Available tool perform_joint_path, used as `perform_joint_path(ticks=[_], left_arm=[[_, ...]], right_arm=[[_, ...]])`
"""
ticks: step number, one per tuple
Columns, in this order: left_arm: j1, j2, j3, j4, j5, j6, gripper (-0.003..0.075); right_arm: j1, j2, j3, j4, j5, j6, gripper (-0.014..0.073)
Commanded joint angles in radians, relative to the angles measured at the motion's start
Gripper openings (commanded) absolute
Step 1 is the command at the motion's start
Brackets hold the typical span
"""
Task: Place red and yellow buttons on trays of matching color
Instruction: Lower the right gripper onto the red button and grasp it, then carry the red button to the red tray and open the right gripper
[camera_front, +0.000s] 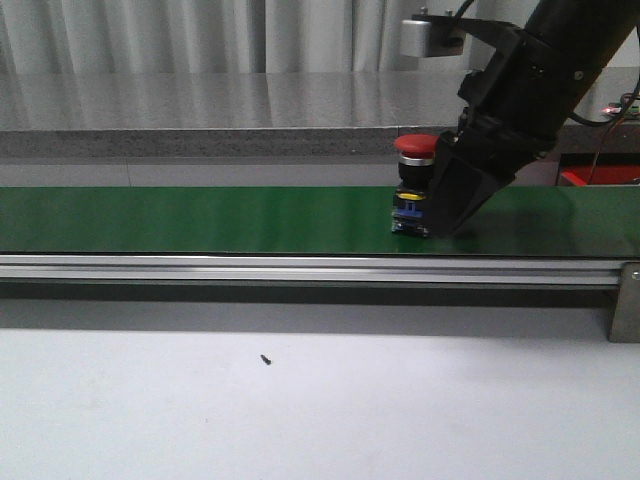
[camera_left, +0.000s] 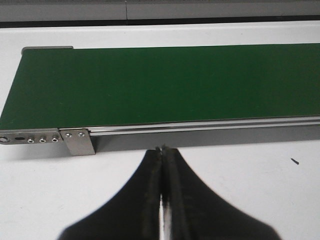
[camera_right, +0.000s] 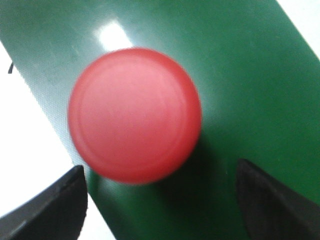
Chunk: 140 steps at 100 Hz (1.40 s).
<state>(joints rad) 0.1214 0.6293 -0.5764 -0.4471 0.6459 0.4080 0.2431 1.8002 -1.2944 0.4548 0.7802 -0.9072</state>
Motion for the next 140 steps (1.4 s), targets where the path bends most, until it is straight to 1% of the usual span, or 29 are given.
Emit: perform_joint_path(ticks=[1,41,50,55,62,74,76,79,84,88,93,120,130,140], left_arm=[[-0.005,-0.002,-0.027,-0.032,-0.067,0.001,-0.0020],[-0.005,-0.002,-0.027,-0.032,-0.067,0.001,-0.0020],[-0.005,-0.002,-0.027,-0.032,-0.067,0.001,-0.0020],[-0.005,-0.002,-0.027,-0.032,-0.067,0.001,-0.0020],[-0.005,-0.002,-0.027,-0.032,-0.067,0.001,-0.0020],[-0.005,-0.002,-0.027,-0.032,-0.067,0.001,-0.0020],[-0.005,-0.002,-0.027,-0.032,-0.067,0.001,-0.0020],[-0.005,-0.002,-0.027,-0.032,-0.067,0.001,-0.0020],[-0.005,-0.002,-0.027,-0.032,-0.067,0.001,-0.0020],[-0.005,-0.002,-0.027,-0.032,-0.067,0.001,-0.0020],[-0.005,-0.002,-0.027,-0.032,-0.067,0.001,-0.0020],[-0.005,-0.002,-0.027,-0.032,-0.067,0.001,-0.0020],[-0.005,-0.002,-0.027,-0.032,-0.067,0.001,-0.0020],[-0.005,-0.002,-0.027,-0.032,-0.067,0.001,-0.0020]], right_arm=[[-0.001,-0.045,-0.031,0.036,-0.015,-0.019,0.0598],[-0.001,-0.045,-0.031,0.036,-0.015,-0.019,0.0598],[-0.001,-0.045,-0.031,0.036,-0.019,-0.019,0.0568],[-0.001,-0.045,-0.031,0.036,-0.019,-0.019,0.0519],[-0.001,-0.045,-0.031,0.036,-0.020,-0.019,0.0407],[-0.001,-0.045,-0.031,0.036,-0.024,-0.019,0.0153],[-0.001,-0.045,-0.031,0.036,-0.026,-0.019,0.0127],[-0.001,-0.045,-0.031,0.036,-0.031,-0.019,0.0066],[-0.001,-0.045,-0.031,0.037,-0.039,-0.019,0.0000],[-0.001,-0.047,-0.031,0.038,-0.043,-0.019,-0.0036],[-0.001,-0.049,-0.031,0.039,-0.051,-0.019,-0.0051],[-0.017,-0.110,-0.041,0.039,-0.105,-0.019,-0.0050],[-0.055,-0.138,-0.069,0.039,-0.099,-0.007,-0.0050],[-0.119,-0.163,-0.098,0.039,-0.076,0.018,-0.0050]])
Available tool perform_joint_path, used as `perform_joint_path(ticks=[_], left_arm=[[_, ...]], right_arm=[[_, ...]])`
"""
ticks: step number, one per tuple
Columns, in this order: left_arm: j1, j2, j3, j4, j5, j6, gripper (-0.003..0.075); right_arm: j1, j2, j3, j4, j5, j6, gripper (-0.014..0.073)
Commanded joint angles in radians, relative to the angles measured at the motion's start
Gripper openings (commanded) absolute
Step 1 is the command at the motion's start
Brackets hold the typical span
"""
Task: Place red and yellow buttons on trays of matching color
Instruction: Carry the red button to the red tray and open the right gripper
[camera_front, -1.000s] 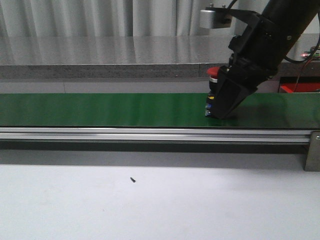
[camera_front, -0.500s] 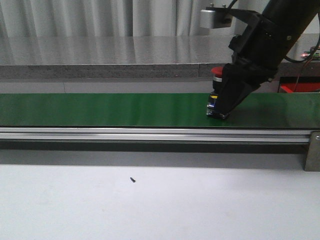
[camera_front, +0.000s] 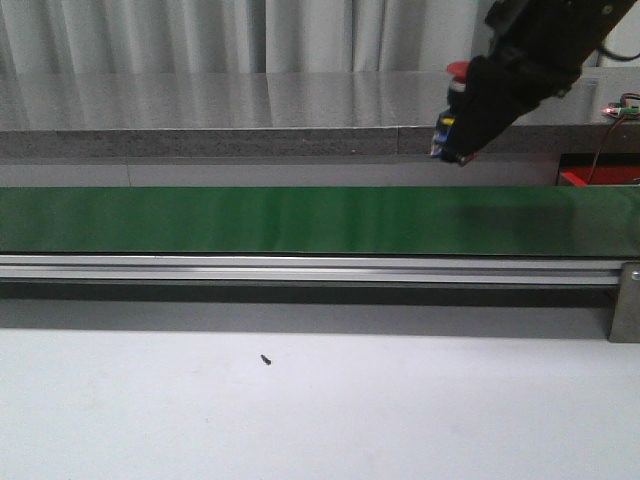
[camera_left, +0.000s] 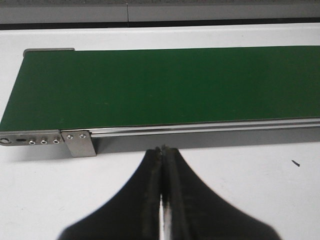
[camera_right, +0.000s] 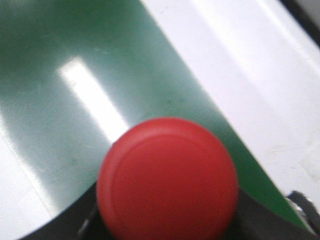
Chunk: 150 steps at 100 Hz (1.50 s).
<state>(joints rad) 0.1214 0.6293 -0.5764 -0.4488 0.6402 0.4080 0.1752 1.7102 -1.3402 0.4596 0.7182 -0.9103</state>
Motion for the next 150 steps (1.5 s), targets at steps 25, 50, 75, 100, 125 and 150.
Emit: perform_joint_path(ticks=[25,50,75,100,125,150], left_arm=[[-0.005,-0.002,-0.027,-0.030,-0.061,0.001,-0.0020],[-0.005,-0.002,-0.027,-0.030,-0.061,0.001,-0.0020],[-0.005,-0.002,-0.027,-0.030,-0.061,0.001,-0.0020],[-0.005,-0.002,-0.027,-0.030,-0.061,0.001,-0.0020],[-0.005,-0.002,-0.027,-0.030,-0.061,0.001,-0.0020],[-0.005,-0.002,-0.027,-0.030,-0.061,0.001,-0.0020]], right_arm=[[-0.266,-0.087,-0.115,0.034,0.039,0.130,-0.0050],[-0.491,-0.082,-0.117,0.034,0.033,0.179,-0.0050],[-0.643,-0.029,-0.110,0.034,-0.031,0.234,-0.0050],[-0.689,0.064,-0.110,0.022,-0.064,0.234,-0.0050],[-0.689,0.138,-0.110,0.004,-0.072,0.234,-0.0050],[-0.689,0.202,-0.110,-0.011,-0.070,0.234,-0.0050]])
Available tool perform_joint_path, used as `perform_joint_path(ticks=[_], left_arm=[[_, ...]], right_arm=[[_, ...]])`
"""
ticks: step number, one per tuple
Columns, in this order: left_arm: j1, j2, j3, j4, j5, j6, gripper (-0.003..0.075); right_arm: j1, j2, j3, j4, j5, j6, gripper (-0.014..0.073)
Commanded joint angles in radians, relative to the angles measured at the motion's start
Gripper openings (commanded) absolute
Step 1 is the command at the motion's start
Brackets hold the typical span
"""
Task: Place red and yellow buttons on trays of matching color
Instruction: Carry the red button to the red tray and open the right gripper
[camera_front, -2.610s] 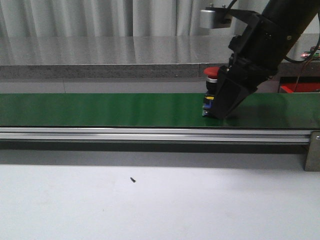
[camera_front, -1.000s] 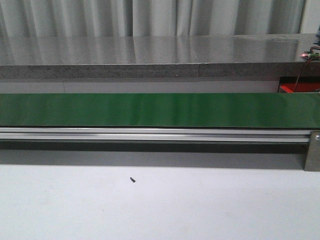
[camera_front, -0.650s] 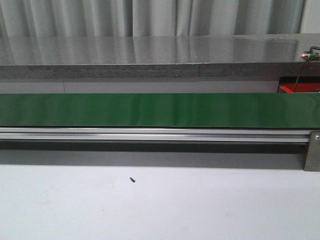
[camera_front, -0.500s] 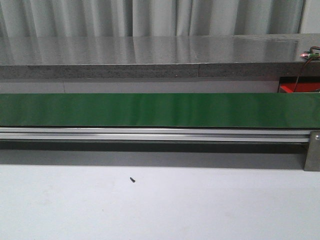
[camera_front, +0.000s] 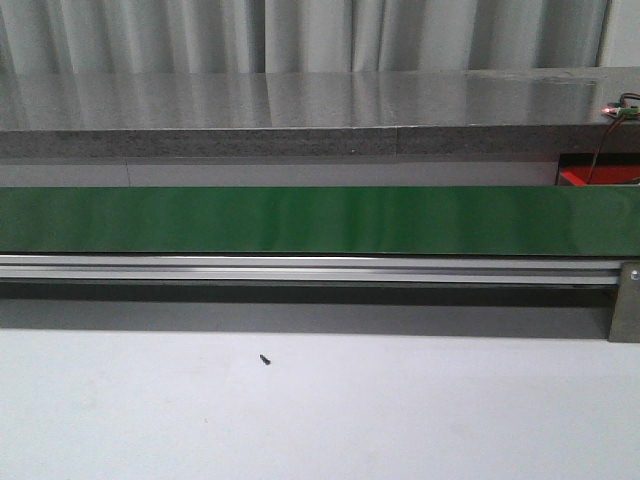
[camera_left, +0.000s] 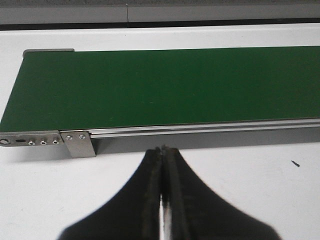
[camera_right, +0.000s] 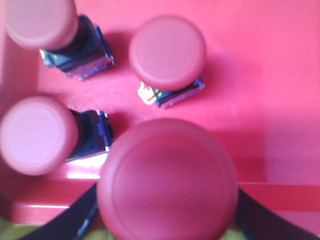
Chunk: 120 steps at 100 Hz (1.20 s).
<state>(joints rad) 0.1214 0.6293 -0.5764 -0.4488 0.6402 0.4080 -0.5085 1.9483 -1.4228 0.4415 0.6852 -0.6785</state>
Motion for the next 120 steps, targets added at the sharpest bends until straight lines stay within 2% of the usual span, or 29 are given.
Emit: perform_joint_path(ticks=[1,44,84,91,108,113,120], left_arm=[[-0.005,-0.002,-0.027,-0.030,-0.061,0.001,-0.0020],[-0.005,-0.002,-0.027,-0.030,-0.061,0.001,-0.0020],[-0.005,-0.002,-0.027,-0.030,-0.061,0.001,-0.0020],[-0.005,-0.002,-0.027,-0.030,-0.061,0.001,-0.0020],[-0.005,-0.002,-0.027,-0.030,-0.061,0.001,-0.0020],[-0.005,-0.002,-0.027,-0.030,-0.061,0.001,-0.0020],[-0.005,-0.002,-0.027,-0.030,-0.054,0.001,-0.0020]], right_arm=[[-0.005,-0.035,-0.027,0.007,-0.038,0.002,-0.0050],[-0.004,0.018,-0.027,0.007,-0.123,0.002,-0.0050],[-0.003,0.052,-0.027,0.008,-0.130,0.001,-0.0043],[-0.003,0.052,-0.027,0.008,-0.125,0.001,0.0011],[-0.003,0.052,-0.027,0.008,-0.115,0.001,0.0280],[-0.003,0.052,-0.027,0.009,-0.112,0.001,0.0310],[-0.003,0.052,-0.027,0.009,-0.109,0.001,0.0310]])
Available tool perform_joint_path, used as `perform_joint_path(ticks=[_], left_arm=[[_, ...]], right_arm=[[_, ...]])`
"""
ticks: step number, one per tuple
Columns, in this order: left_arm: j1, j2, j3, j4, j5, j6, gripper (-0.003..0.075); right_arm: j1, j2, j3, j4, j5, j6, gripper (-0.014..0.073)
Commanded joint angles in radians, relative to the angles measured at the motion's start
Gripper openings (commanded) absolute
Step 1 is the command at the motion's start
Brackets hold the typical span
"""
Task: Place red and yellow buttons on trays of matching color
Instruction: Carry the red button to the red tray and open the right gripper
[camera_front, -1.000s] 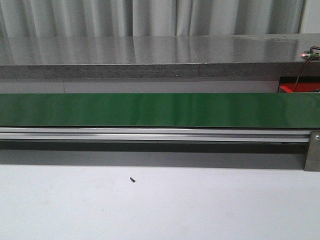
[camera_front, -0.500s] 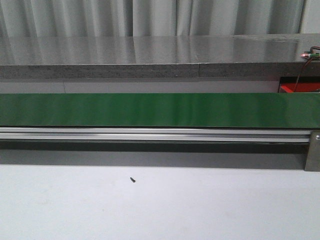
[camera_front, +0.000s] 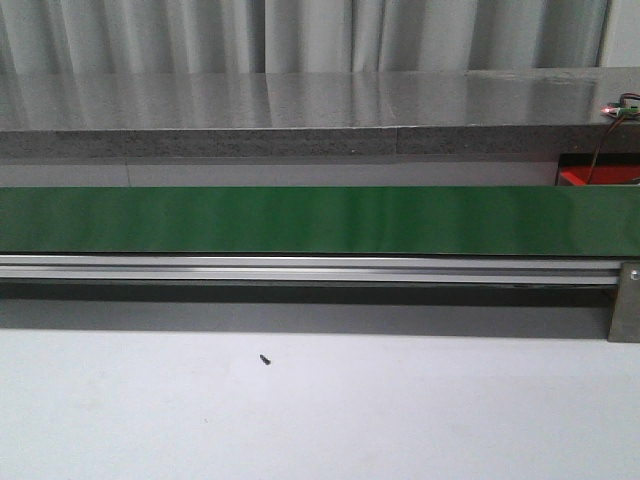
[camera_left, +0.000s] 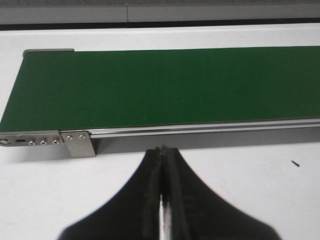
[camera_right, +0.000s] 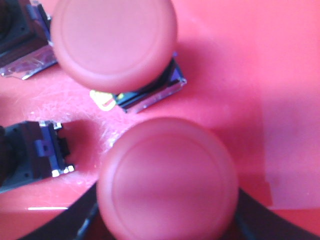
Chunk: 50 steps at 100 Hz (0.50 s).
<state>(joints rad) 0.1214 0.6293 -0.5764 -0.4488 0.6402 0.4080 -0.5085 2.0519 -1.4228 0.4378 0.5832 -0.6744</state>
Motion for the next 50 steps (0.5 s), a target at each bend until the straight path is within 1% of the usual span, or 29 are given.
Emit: perform_joint_path(ticks=[1,17,22,32,37,42,50], left_arm=[[-0.005,-0.002,-0.027,-0.030,-0.054,0.001,-0.0020],[-0.005,-0.002,-0.027,-0.030,-0.054,0.001,-0.0020],[-0.005,-0.002,-0.027,-0.030,-0.054,0.001,-0.0020],[-0.005,-0.002,-0.027,-0.030,-0.054,0.001,-0.0020],[-0.005,-0.002,-0.027,-0.030,-0.054,0.001,-0.0020],[-0.005,-0.002,-0.027,-0.030,-0.054,0.001,-0.0020],[-0.005,-0.002,-0.027,-0.030,-0.054,0.001,-0.0020]], right_arm=[[-0.003,-0.051,-0.027,0.013,-0.007,-0.003,0.0309],[-0.003,-0.051,-0.027,0.012,0.005,-0.004,0.0316],[-0.003,-0.051,-0.027,0.012,0.009,-0.004,0.0351],[-0.003,-0.051,-0.027,0.012,0.009,-0.004,0.0483],[-0.003,-0.051,-0.027,0.012,0.009,-0.004,0.0531],[-0.003,-0.051,-0.027,0.012,0.009,-0.004,0.0550],[-0.003,-0.051,-0.027,0.012,0.013,-0.004,0.0548]])
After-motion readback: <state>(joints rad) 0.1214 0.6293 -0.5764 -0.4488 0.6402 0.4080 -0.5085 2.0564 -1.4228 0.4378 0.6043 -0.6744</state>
